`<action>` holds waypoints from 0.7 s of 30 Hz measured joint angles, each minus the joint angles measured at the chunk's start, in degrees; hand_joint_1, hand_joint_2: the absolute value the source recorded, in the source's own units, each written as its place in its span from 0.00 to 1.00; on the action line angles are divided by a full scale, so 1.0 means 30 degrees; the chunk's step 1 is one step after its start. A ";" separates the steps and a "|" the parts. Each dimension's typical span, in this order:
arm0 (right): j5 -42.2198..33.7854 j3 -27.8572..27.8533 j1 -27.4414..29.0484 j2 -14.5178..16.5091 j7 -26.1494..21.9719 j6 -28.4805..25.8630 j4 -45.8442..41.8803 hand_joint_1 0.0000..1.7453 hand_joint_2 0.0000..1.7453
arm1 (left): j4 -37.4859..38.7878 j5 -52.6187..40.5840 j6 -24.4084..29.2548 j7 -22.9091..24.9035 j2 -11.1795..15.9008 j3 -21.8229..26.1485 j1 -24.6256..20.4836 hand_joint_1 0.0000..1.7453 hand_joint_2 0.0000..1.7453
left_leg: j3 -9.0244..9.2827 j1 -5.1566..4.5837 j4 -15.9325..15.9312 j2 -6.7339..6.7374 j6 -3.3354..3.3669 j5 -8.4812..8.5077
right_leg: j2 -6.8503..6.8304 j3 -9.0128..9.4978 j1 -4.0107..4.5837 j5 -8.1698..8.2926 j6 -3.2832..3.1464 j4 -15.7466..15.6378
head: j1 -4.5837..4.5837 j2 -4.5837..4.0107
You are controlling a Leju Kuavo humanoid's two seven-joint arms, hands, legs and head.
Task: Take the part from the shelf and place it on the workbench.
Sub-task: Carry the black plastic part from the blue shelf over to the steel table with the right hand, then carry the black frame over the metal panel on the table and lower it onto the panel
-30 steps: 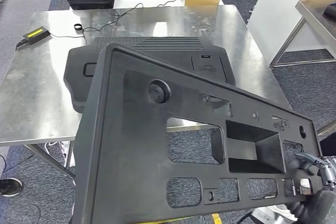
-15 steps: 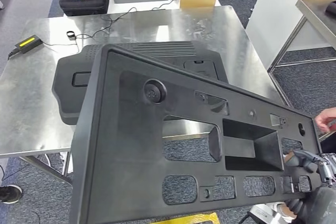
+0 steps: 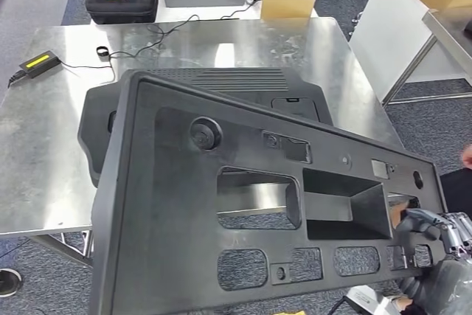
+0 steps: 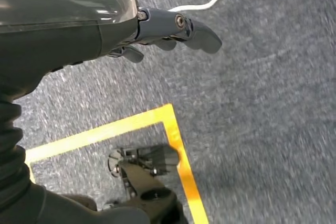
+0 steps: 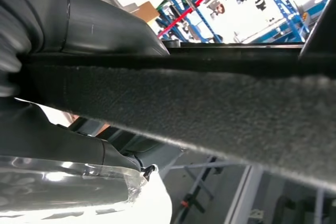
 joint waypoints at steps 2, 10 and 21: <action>-0.0005 0.0078 -0.0051 -0.0004 0.0000 0.0000 0.0038 1.00 1.00 | -0.0002 -0.0015 -0.0157 -0.0115 0.0000 0.0000 -0.0022 0.00 1.00 | 0.0015 -0.0019 0.0000 0.0001 0.0079 -0.0058 | -0.0014 0.0055 -0.0002 0.0000 -0.0002 -0.0089 | 0.0000 0.0000; 0.0091 0.0444 -0.0231 -0.0222 0.0217 0.0000 0.0510 1.00 1.00 | 0.0000 -0.0295 -0.0717 -0.0541 0.0000 -0.0073 -0.0069 0.00 1.00 | 0.0029 -0.0086 0.0005 0.0038 0.0163 -0.0108 | -0.0043 0.0186 -0.0022 -0.0102 0.0128 -0.0375 | -0.0002 0.0000; 0.1323 0.1476 -0.1051 -0.1109 0.1891 0.0000 0.1408 1.00 1.00 | -0.0002 -0.0495 -0.0515 -0.0134 0.0000 -0.0179 -0.0182 0.00 0.00 | 0.0109 -0.0008 -0.0015 0.0043 0.0146 -0.0090 | -0.0051 0.0220 0.0046 -0.0103 0.0198 -0.0349 | -0.0009 0.0000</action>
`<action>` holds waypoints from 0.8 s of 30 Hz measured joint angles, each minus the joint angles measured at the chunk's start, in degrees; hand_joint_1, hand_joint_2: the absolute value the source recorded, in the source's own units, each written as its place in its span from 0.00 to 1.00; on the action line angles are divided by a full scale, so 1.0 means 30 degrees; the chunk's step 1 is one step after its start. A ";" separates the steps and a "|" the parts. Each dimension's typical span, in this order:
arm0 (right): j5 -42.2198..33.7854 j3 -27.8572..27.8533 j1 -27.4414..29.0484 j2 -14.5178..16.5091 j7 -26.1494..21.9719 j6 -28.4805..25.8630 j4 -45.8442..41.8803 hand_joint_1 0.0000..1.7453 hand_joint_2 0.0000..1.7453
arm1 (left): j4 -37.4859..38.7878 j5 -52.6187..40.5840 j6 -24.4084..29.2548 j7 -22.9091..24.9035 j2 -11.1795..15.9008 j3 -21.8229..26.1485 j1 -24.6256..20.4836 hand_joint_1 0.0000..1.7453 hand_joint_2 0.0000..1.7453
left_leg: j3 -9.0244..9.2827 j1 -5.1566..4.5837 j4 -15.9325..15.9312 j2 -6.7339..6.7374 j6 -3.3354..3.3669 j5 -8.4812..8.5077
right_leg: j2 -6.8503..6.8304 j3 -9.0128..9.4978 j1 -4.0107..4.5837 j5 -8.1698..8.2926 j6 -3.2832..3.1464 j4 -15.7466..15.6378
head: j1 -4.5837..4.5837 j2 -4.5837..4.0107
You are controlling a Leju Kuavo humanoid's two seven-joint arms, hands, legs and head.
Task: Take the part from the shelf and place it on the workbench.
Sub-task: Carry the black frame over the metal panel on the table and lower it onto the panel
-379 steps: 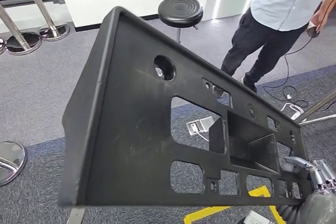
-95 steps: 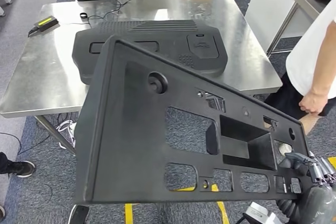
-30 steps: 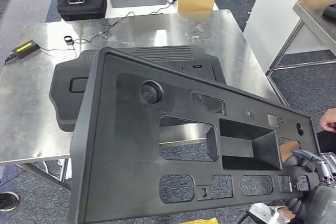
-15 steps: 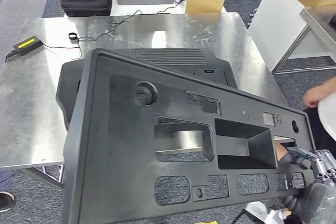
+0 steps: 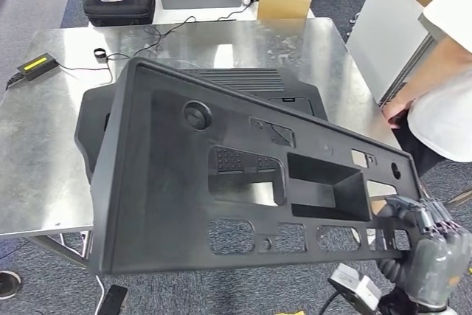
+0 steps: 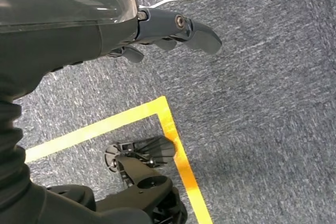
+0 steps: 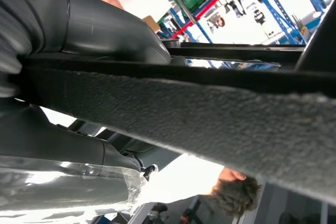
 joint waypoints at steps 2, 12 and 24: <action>0.0652 0.0345 -0.0398 -0.0318 0.0545 0.0000 0.0220 1.00 1.00 | 0.0000 -0.0122 0.0110 0.0274 0.0000 -0.0025 -0.0078 0.00 0.00 | 0.0001 0.0011 -0.0007 0.0001 -0.0002 0.0002 | 0.0001 0.0003 0.0010 0.0000 -0.0001 0.0004 | 0.0000 0.0000; 0.4627 0.2477 -0.4061 -0.2724 0.5042 0.0000 0.2303 1.00 1.00 | 0.0002 -0.0796 0.0129 0.1142 0.0000 -0.0672 -0.0605 0.00 0.00 | 0.0010 0.0013 -0.0013 0.0010 -0.0021 0.0020 | 0.0001 0.0016 0.0010 0.0002 -0.0002 0.0013 | 0.0000 0.0000; 0.7003 0.5327 -0.9535 -0.5453 0.9961 0.0972 0.6776 1.00 1.00 | 0.0000 -0.1428 -0.0205 0.1844 -0.0011 -0.1524 -0.1042 0.00 0.00 | 0.0010 0.0008 -0.0011 0.0009 -0.0026 0.0035 | -0.0005 0.0013 0.0011 0.0006 0.0001 0.0025 | 0.0000 0.0000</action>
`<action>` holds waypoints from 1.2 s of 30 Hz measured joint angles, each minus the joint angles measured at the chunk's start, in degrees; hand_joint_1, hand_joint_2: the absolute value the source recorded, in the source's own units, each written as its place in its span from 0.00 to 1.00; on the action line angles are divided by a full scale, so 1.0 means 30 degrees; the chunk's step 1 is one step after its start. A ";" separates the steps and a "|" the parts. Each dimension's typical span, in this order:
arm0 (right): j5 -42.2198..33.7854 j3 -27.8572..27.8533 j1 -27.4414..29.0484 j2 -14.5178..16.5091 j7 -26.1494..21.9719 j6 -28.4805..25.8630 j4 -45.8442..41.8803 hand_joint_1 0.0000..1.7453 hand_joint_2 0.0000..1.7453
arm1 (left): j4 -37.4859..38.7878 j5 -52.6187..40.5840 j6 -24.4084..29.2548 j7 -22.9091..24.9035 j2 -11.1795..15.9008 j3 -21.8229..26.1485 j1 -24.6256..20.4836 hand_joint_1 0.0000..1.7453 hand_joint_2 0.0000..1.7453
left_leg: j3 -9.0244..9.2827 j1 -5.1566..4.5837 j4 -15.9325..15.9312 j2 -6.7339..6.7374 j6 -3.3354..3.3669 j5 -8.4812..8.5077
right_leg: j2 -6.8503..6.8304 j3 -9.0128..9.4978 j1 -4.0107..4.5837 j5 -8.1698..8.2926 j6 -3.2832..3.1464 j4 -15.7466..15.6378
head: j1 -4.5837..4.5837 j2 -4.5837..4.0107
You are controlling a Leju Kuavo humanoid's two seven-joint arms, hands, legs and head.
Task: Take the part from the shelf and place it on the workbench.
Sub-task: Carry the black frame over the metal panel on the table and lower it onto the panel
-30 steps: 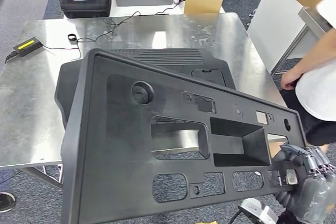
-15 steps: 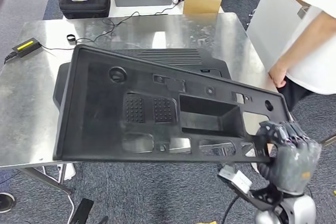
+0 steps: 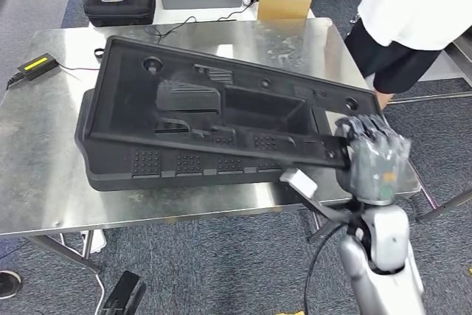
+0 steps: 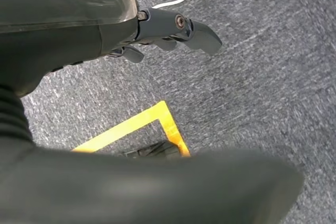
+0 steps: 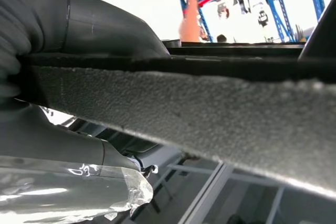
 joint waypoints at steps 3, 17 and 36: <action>0.0398 0.0698 -0.1912 -0.0523 0.0865 0.0803 0.1764 1.00 1.00 | 0.0000 -0.0159 -0.0084 0.0168 -0.0029 -0.0258 -0.0137 0.00 0.00 | 0.0000 -0.0002 0.0002 -0.0001 -0.0001 0.0009 | -0.0002 -0.0005 0.0000 0.0004 0.0003 0.0013 | -0.0002 0.0000; 0.0998 0.2469 -0.7681 -0.1548 0.2763 0.3013 0.8225 1.00 1.00 | 0.0000 -0.0478 -0.0365 0.0722 -0.0084 -0.1223 -0.0344 0.00 0.00 | -0.0017 -0.0006 0.0006 -0.0012 0.0003 0.0015 | -0.0007 -0.0025 -0.0002 0.0014 0.0016 0.0021 | -0.0002 0.0000; 0.2136 0.3980 -1.3138 -0.0541 0.5270 0.5323 1.7288 1.00 1.00 | 0.0000 -0.0654 -0.0611 0.1347 -0.0104 -0.2316 -0.0666 0.00 0.00 | -0.0026 -0.0006 0.0002 -0.0013 0.0003 0.0036 | -0.0011 -0.0045 -0.0002 0.0016 0.0017 0.0032 | -0.0007 0.0000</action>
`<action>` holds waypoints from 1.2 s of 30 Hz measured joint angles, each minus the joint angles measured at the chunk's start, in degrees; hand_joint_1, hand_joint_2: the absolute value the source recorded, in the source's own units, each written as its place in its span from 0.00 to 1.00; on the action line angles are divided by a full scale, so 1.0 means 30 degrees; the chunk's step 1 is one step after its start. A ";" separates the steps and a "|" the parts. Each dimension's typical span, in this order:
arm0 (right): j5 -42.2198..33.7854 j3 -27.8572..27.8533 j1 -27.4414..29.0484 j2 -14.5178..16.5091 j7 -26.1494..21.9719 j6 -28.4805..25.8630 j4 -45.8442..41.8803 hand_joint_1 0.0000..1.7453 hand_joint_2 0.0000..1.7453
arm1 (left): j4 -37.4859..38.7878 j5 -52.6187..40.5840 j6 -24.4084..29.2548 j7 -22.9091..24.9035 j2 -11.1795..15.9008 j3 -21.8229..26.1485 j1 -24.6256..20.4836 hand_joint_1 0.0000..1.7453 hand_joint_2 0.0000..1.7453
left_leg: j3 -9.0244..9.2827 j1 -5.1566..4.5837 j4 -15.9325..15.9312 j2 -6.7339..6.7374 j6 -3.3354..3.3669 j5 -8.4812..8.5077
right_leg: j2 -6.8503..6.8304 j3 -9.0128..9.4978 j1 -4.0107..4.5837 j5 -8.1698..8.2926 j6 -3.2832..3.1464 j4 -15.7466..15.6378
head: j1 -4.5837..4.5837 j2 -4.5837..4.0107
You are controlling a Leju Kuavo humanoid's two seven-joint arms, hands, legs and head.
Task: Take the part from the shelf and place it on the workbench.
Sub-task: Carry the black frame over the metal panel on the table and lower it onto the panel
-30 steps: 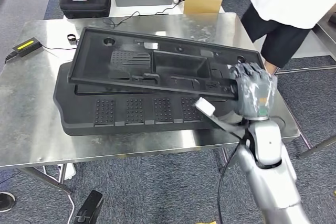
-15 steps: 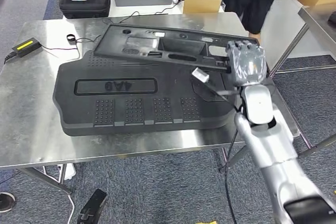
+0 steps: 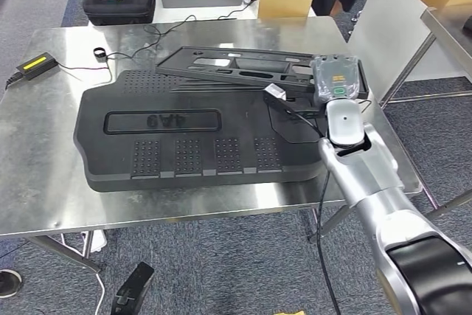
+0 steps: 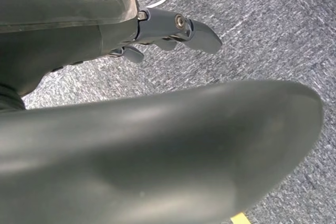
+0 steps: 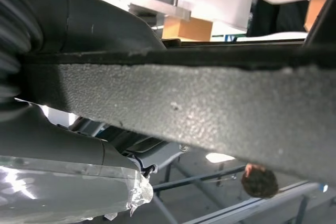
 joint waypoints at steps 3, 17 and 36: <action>0.0031 0.0115 -0.0044 0.0200 0.0033 0.0082 0.0417 1.00 1.00 | 0.0000 0.0002 -0.0009 0.0000 -0.0016 -0.0018 -0.0005 0.00 0.00 | -0.0003 0.0001 -0.0004 0.0003 0.0000 0.0000 | 0.0005 -0.0001 0.0000 0.0000 0.0000 0.0000 | 0.0004 0.0000; 0.0299 0.0916 0.0837 0.1279 0.0173 0.0423 0.2811 0.00 1.00 | 0.0000 0.0286 0.0095 0.0020 -0.0046 -0.0069 -0.0033 0.00 0.00 | -0.0002 0.0000 -0.0005 0.0004 0.0000 0.0000 | 0.0008 -0.0007 -0.0002 0.0000 0.0000 0.0000 | 0.0005 0.0000; -0.0031 0.1789 0.1284 0.1412 -0.1013 0.0441 0.2955 0.00 0.50 | 0.0000 0.0801 0.0330 -0.0022 -0.0044 -0.0077 0.0162 0.00 0.00 | 0.0001 0.0001 -0.0005 0.0006 0.0000 0.0001 | 0.0008 -0.0008 -0.0002 0.0000 0.0000 -0.0001 | 0.0005 0.0000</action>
